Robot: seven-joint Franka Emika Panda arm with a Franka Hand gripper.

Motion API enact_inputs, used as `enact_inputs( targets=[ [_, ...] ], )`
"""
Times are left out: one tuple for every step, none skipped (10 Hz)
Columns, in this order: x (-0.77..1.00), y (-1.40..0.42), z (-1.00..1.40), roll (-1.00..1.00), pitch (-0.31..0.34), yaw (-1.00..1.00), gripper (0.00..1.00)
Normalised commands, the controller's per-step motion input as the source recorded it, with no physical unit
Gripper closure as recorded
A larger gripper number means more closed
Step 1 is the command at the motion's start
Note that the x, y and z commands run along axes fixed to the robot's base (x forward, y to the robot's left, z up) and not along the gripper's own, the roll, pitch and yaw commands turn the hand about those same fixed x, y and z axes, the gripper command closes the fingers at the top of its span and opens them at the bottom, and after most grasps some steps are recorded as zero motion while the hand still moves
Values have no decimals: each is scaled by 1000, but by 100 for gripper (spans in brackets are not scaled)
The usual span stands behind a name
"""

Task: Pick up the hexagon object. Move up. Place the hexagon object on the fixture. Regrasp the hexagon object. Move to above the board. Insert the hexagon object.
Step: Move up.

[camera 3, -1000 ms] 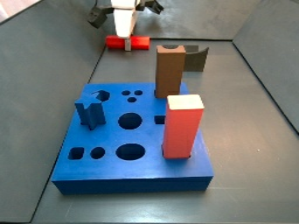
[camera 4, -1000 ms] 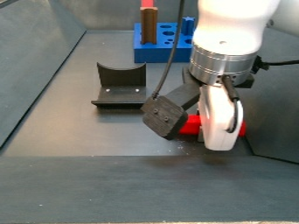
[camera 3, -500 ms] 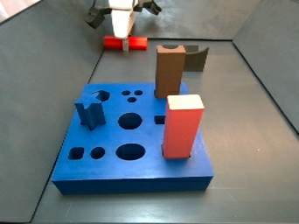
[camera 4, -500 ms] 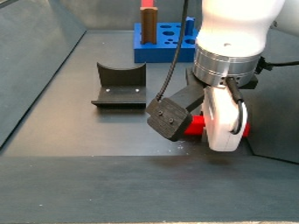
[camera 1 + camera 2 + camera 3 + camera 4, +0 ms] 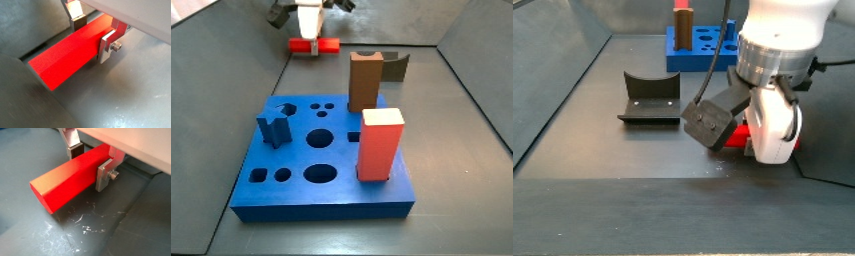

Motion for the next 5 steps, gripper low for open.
enact_inputs(
  targets=[
    [11,38,621,0,62,-61,100],
    [3,22,521,6,81,-52,100],
    [-11,11,387,27,87,-46,100],
    [-17,6,288,41,91,-41,100],
    [-17,1,191,53,94,-36,100]
  ],
)
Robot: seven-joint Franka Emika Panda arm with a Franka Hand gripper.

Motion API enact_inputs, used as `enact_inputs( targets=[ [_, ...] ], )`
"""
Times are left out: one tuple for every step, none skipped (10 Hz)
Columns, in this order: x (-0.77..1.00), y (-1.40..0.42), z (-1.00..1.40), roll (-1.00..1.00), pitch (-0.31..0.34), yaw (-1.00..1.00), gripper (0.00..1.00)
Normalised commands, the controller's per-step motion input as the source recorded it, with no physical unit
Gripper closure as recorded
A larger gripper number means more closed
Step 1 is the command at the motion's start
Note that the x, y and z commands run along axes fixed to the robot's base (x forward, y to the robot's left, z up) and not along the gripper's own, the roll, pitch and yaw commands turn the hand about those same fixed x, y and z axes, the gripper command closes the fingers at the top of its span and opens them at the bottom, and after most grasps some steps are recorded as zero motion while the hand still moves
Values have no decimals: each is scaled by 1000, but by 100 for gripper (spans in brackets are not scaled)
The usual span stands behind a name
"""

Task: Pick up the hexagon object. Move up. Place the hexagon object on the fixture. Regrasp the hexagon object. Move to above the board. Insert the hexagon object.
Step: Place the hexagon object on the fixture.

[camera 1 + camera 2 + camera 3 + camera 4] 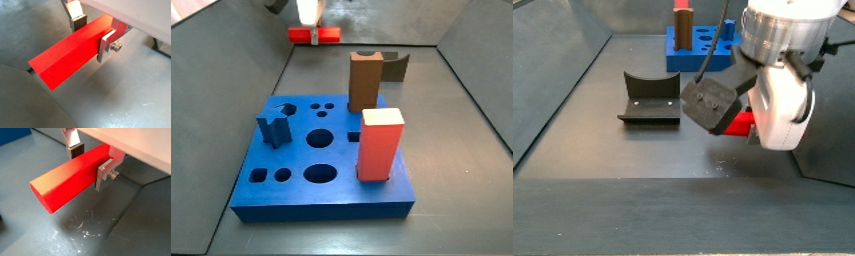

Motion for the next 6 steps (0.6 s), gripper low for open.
enact_inputs(
  targets=[
    [0,0,1000,0,0,0,100],
    [0,-1,1000,2,14,2,100],
    [-7,0,1000,9,32,0,100],
    [-14,-1,1000,26,50,-9,100],
    [-17,1,1000,40,64,-13,100],
    [-19,2,1000,55,87,-20,100]
  ],
)
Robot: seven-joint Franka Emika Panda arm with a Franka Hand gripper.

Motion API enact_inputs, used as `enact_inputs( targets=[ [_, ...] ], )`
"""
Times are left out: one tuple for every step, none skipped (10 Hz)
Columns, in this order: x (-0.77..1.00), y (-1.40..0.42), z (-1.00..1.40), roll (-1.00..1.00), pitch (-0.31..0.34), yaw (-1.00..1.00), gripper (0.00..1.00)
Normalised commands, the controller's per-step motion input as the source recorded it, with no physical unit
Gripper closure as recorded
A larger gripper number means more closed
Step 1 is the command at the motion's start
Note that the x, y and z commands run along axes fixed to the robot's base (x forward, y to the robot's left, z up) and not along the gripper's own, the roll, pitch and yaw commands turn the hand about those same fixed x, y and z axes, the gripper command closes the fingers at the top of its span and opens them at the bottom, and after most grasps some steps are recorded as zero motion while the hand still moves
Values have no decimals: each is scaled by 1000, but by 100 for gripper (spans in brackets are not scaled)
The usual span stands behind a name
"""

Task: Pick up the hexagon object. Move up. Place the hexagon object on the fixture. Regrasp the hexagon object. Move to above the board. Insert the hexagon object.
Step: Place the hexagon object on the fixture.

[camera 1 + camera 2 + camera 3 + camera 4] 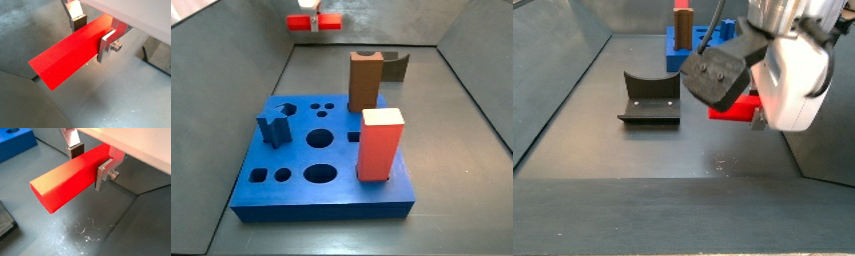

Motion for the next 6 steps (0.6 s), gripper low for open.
enact_inputs(
  targets=[
    [-21,0,1000,66,100,-22,100],
    [-22,0,1000,75,107,-15,100],
    [-24,-3,1000,86,115,-5,100],
    [-24,-4,1000,94,117,2,100],
    [-23,-8,1000,97,118,7,100],
    [-25,-7,1000,87,114,10,100]
  ],
)
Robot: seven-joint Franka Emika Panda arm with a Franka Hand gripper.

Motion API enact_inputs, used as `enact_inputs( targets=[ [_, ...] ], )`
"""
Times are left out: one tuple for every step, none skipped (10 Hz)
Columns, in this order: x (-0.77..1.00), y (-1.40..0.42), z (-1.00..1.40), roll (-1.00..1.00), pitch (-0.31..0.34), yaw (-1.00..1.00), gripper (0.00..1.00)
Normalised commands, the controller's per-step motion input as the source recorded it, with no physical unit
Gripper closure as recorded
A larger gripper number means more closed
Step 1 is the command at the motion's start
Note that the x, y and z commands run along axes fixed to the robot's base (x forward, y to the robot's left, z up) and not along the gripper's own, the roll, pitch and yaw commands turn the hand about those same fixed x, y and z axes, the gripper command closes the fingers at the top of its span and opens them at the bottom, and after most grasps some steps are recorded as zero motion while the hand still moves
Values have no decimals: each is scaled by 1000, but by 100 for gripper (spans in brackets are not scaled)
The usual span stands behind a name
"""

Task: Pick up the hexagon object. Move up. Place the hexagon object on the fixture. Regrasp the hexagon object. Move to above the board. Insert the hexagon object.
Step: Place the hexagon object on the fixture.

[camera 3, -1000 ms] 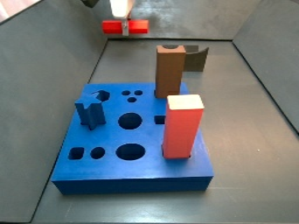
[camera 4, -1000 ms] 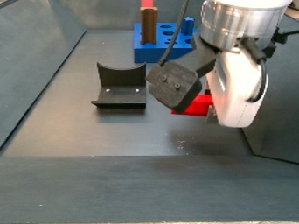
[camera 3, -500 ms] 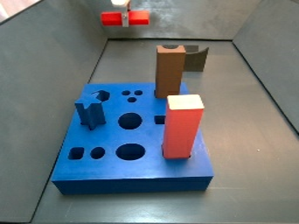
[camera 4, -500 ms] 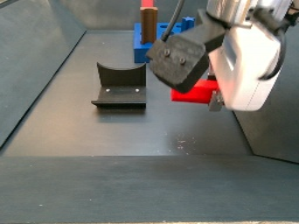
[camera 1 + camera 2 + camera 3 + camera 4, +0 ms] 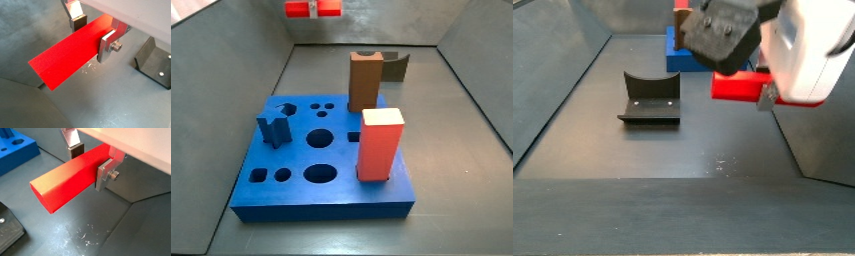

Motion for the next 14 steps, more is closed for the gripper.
enact_inputs(
  targets=[
    [-20,-2,882,81,109,10,100],
    [-16,-4,782,70,107,10,100],
    [-10,3,641,58,105,8,100],
    [-7,4,534,56,112,9,100],
    [-2,4,462,58,117,13,100],
    [3,6,282,49,124,10,100],
    [3,8,211,43,126,8,100],
    [891,-1000,160,-16,1,1000,100],
    [893,-1000,139,-15,2,1000,100],
    [914,-1000,133,-17,5,1000,100],
    [931,-1000,129,-19,8,1000,100],
    [996,-1000,119,-23,14,1000,100],
    [1000,-949,105,-25,19,1000,100],
    [1000,-881,90,-27,24,1000,100]
  ],
)
